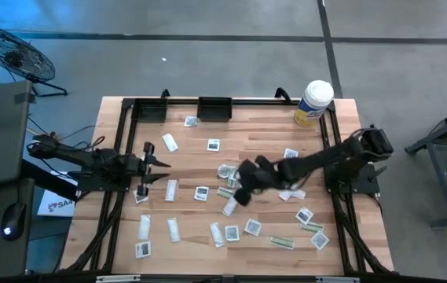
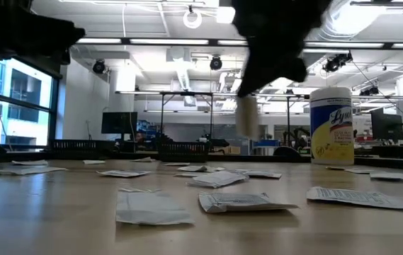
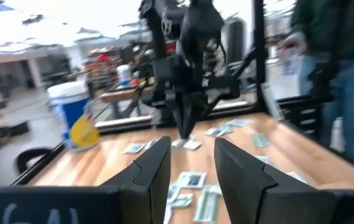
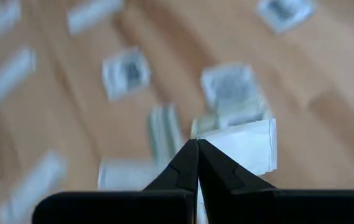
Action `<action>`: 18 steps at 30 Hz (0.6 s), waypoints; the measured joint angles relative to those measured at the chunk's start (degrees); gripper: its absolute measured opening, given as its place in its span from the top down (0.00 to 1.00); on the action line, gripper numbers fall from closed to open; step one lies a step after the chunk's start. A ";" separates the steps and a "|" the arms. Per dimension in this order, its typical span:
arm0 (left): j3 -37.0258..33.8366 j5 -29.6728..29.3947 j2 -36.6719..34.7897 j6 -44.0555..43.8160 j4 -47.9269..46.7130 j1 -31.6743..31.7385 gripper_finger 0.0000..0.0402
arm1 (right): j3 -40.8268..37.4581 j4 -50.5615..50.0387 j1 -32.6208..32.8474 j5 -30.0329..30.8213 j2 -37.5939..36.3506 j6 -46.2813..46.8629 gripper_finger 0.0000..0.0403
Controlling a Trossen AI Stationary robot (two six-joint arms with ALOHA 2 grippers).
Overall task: Pick & Place First Aid Supplies
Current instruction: Put the green bandage pack into the right black bin
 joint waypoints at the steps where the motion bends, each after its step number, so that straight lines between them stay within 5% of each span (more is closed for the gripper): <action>1: 0.00 -1.25 0.45 0.02 0.00 0.02 0.70 | 0.01 2.14 -1.94 -0.16 0.10 -0.77 1.00; 11: 0.01 -9.43 1.45 -0.02 0.04 0.01 0.70 | 0.76 24.11 -20.17 -2.35 6.28 -8.38 1.00; 18: 0.00 -11.90 1.43 -0.02 0.00 0.02 0.70 | 15.35 16.97 -26.78 -1.97 16.10 -11.77 1.00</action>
